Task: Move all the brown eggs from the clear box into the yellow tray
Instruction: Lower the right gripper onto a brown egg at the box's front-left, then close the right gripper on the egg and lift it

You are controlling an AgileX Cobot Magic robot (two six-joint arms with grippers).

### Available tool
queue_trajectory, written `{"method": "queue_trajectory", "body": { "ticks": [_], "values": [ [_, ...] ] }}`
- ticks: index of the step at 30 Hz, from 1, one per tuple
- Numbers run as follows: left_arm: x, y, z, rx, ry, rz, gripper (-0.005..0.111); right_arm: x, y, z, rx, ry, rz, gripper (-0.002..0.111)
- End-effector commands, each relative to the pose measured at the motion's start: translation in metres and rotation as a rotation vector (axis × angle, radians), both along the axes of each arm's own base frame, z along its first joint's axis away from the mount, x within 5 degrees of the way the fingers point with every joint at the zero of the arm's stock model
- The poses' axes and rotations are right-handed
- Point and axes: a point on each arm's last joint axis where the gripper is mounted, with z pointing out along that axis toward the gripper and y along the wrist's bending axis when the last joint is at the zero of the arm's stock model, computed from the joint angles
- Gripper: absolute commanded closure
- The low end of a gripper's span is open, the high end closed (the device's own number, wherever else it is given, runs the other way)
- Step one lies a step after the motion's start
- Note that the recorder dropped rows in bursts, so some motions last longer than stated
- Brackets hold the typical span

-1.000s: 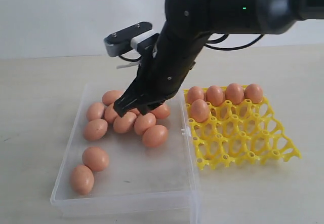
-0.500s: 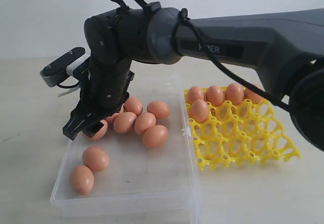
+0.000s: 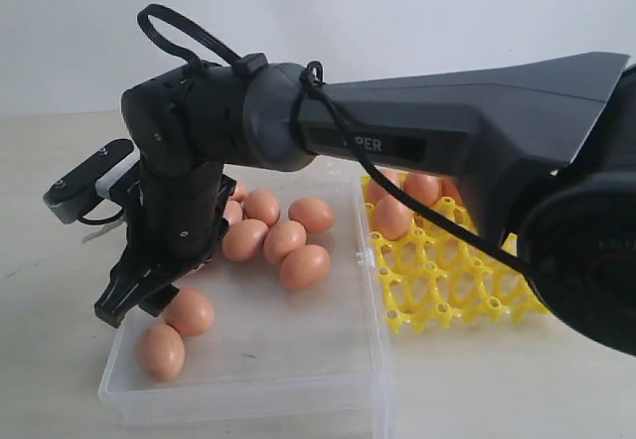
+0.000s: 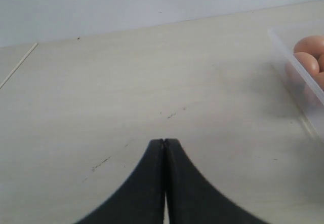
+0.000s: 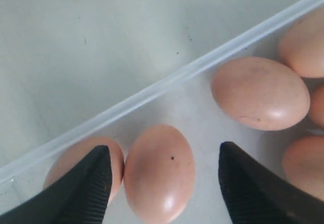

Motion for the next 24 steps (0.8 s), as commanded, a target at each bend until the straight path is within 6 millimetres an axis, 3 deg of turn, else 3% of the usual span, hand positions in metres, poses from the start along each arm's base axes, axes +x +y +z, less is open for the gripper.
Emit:
{"method": "queue_trajectory", "body": {
  "ticks": [1,6,16,19,24],
  "values": [
    [0.0,0.0,0.002,-0.005,-0.016,0.003,0.107,0.001,0.001,-0.011,-0.019,0.011,-0.004,0.049],
    [0.0,0.0,0.002,-0.005,-0.016,0.003,0.107,0.002,0.002,-0.026,-0.042,0.034,-0.019,0.049],
    [0.0,0.0,0.002,-0.005,-0.016,0.003,0.107,0.003,0.003,-0.036,-0.037,0.048,-0.068,0.052],
    [0.0,0.0,0.002,-0.005,-0.016,0.003,0.107,0.003,0.003,-0.036,-0.037,0.048,-0.068,0.063],
    [0.0,0.0,0.002,-0.005,-0.016,0.003,0.107,0.003,0.003,-0.036,-0.038,0.047,-0.065,0.095]
  ]
}}
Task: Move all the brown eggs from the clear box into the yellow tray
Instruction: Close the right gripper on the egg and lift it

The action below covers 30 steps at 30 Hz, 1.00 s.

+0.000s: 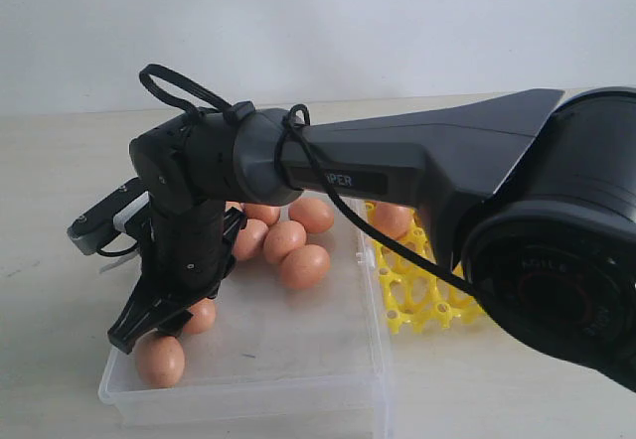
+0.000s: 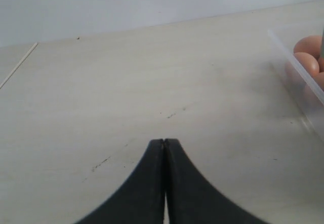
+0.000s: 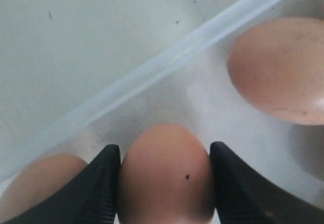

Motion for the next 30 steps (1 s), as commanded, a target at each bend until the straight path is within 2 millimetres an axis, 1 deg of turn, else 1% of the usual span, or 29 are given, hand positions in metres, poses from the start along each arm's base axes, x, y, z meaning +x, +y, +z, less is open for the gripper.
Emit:
{"method": "queue_trajectory", "body": {
  "ticks": [1,2,10,12,14,17,20,21,23,24,26,27,28,30],
  "values": [
    [0.0,0.0,0.002,-0.005,-0.016,0.003,0.107,0.001,0.002,0.004,0.014,-0.017,0.001,0.103],
    [0.0,0.0,0.002,-0.005,-0.016,0.003,0.107,0.001,0.002,0.004,0.014,-0.018,0.006,0.109],
    [0.0,0.0,0.002,-0.005,-0.016,0.003,0.107,0.0,0.0,0.004,-0.008,-0.009,0.034,0.108],
    [0.0,0.0,0.002,-0.005,-0.016,0.003,0.107,0.0,0.0,0.007,-0.004,-0.012,0.034,0.108],
    [0.0,0.0,0.002,-0.005,-0.016,0.003,0.107,0.0,0.0,0.013,0.016,-0.028,0.033,0.108],
    [0.0,0.0,0.002,-0.005,-0.016,0.003,0.107,-0.001,-0.002,0.032,0.095,-0.093,0.032,0.108],
    [0.0,0.0,0.002,-0.005,-0.016,0.003,0.107,-0.006,-0.008,0.048,0.186,-0.159,0.033,0.108],
    [0.0,0.0,0.002,-0.005,-0.016,0.003,0.107,-0.01,-0.011,0.054,0.234,-0.167,0.015,0.108],
    [0.0,0.0,0.002,-0.005,-0.016,0.003,0.107,-0.016,-0.017,0.058,0.284,-0.189,0.0,0.108],
    [0.0,0.0,0.002,-0.005,-0.016,0.003,0.107,-0.019,-0.024,0.062,0.318,-0.211,-0.01,0.108],
    [0.0,0.0,0.002,-0.005,-0.016,0.003,0.107,-0.026,-0.033,0.063,0.356,-0.244,-0.021,0.108],
    [0.0,0.0,0.002,-0.005,-0.016,0.003,0.107,-0.029,-0.041,0.07,0.385,-0.269,-0.031,0.108],
    [0.0,0.0,0.002,-0.005,-0.016,0.003,0.107,-0.032,-0.048,0.07,0.402,-0.284,-0.043,0.108],
    [0.0,0.0,0.002,-0.005,-0.016,0.003,0.107,-0.036,-0.067,0.078,0.451,-0.321,-0.082,0.108]
  ]
}}
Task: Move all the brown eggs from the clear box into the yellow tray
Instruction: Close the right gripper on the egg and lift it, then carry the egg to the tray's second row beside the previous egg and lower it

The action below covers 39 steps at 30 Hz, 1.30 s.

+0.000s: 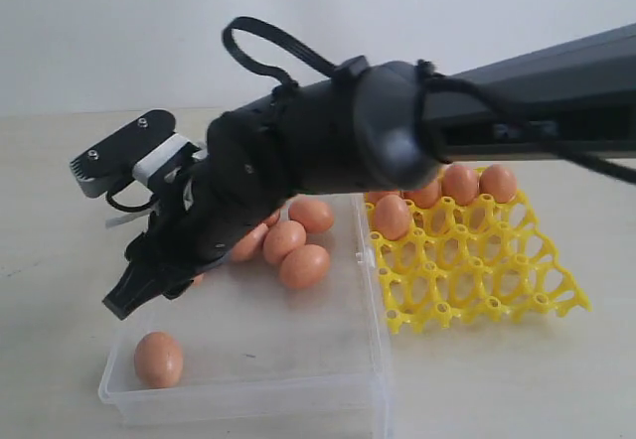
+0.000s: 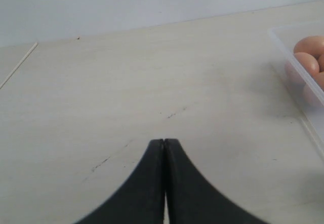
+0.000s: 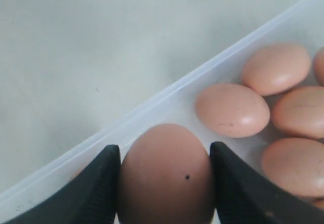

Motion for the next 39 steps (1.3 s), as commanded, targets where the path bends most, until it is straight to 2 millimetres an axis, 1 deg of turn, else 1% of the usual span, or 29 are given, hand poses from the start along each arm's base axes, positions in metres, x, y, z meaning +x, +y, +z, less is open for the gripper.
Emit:
{"method": "queue_trajectory", "body": {
  "ticks": [1,4,6,10,12,14,16,21,25,29,33,39],
  "values": [
    [0.0,0.0,0.002,-0.005,-0.016,0.003,0.107,-0.007,-0.035,0.024,0.145,-0.095,-0.077,0.108],
    [0.0,0.0,0.002,-0.005,-0.016,0.003,0.107,-0.006,-0.068,0.034,0.229,-0.156,-0.165,0.108],
    [0.0,0.0,0.002,-0.005,-0.016,0.003,0.107,-0.004,-0.095,0.039,0.282,-0.196,-0.251,0.108],
    [0.0,0.0,0.002,-0.005,-0.016,0.003,0.107,0.001,-0.153,0.036,0.315,-0.257,-0.428,0.108],
    [0.0,0.0,0.002,-0.005,-0.016,0.003,0.107,0.004,-0.177,0.034,0.317,-0.29,-0.502,0.108],
    [0.0,0.0,0.002,-0.005,-0.016,0.003,0.107,0.01,-0.199,0.028,0.299,-0.297,-0.573,0.108],
    [0.0,0.0,0.002,-0.005,-0.016,0.003,0.107,0.017,-0.214,0.024,0.275,-0.291,-0.618,0.108],
    [0.0,0.0,0.002,-0.005,-0.016,0.003,0.107,0.031,-0.233,0.013,0.237,-0.285,-0.678,0.108],
    [0.0,0.0,0.002,-0.005,-0.016,0.003,0.107,0.043,-0.243,0.002,0.238,-0.246,-0.731,0.108],
    [0.0,0.0,0.002,-0.005,-0.016,0.003,0.107,0.053,-0.246,-0.009,0.236,-0.209,-0.75,0.108],
    [0.0,0.0,0.002,-0.005,-0.016,0.003,0.107,0.062,-0.242,-0.019,0.215,-0.198,-0.731,0.108],
    [0.0,0.0,0.002,-0.005,-0.016,0.003,0.107,0.069,-0.239,-0.034,0.222,-0.149,-0.767,0.108]
  ]
}}
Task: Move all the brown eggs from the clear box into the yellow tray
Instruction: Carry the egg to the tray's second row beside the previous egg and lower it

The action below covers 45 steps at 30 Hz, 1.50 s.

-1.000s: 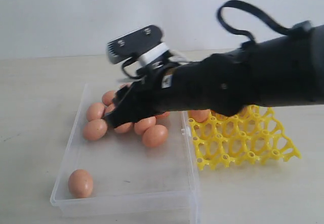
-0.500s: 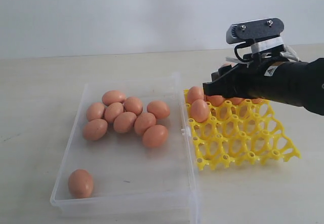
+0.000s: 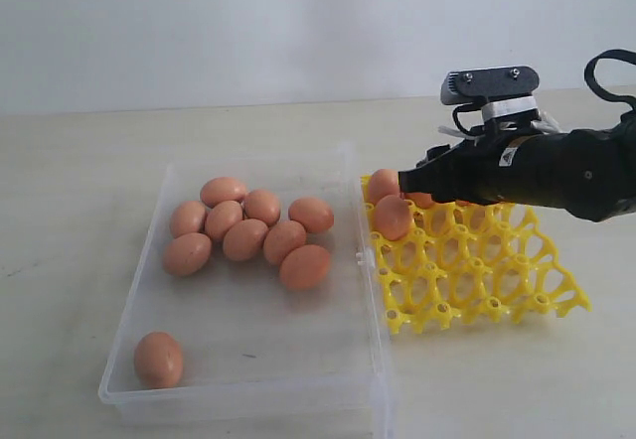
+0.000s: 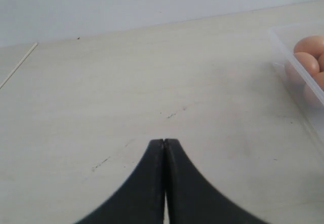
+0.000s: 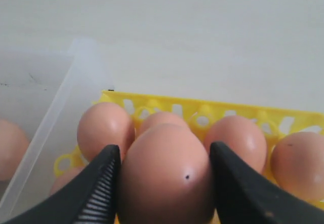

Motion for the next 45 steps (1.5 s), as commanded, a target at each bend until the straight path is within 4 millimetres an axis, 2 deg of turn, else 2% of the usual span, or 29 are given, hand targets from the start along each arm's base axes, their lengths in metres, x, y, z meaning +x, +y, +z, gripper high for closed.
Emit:
{"method": "queue_trajectory", "body": {
  "ticks": [1,6,22,26,40,42,45],
  "values": [
    [0.0,0.0,0.002,-0.005,-0.016,0.003,0.107,0.007,0.001,-0.008,0.005,0.013,-0.009,0.108],
    [0.0,0.0,0.002,-0.005,-0.016,0.003,0.107,0.009,0.001,-0.017,0.001,0.029,-0.01,0.108],
    [0.0,0.0,0.002,-0.005,-0.016,0.003,0.107,0.01,0.003,-0.014,0.017,-0.001,-0.001,0.108],
    [0.0,0.0,0.002,-0.005,-0.016,0.003,0.107,0.021,0.005,-0.025,-0.027,0.057,0.022,0.108],
    [0.0,0.0,0.002,-0.005,-0.016,0.003,0.107,0.023,0.007,-0.023,-0.014,0.072,0.012,0.108],
    [0.0,0.0,0.002,-0.005,-0.016,0.003,0.107,0.022,0.006,-0.024,-0.018,0.085,0.012,0.106],
    [0.0,0.0,0.002,-0.005,-0.016,0.003,0.107,0.022,0.006,-0.025,-0.017,0.095,0.007,0.094]
  ]
}}
